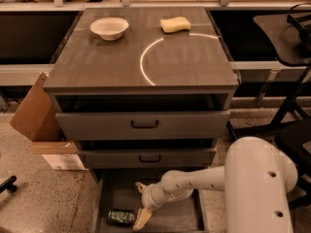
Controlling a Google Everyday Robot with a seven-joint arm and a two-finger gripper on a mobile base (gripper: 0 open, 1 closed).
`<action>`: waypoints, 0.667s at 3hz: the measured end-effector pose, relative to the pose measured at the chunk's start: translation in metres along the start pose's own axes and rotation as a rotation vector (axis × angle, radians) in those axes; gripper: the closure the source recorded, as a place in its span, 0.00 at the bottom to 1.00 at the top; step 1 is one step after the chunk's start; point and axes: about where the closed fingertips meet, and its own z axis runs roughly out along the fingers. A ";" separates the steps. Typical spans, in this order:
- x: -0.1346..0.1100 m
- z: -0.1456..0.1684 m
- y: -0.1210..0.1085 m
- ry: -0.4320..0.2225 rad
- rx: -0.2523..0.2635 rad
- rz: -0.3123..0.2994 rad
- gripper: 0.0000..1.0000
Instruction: Pick green can from bottom drawer and place on counter
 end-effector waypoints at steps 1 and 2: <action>0.007 0.028 -0.013 -0.034 0.045 -0.019 0.00; 0.007 0.028 -0.013 -0.034 0.045 -0.019 0.00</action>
Offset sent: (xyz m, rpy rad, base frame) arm 0.0111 0.0121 -0.0194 0.0273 -0.0429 -0.0164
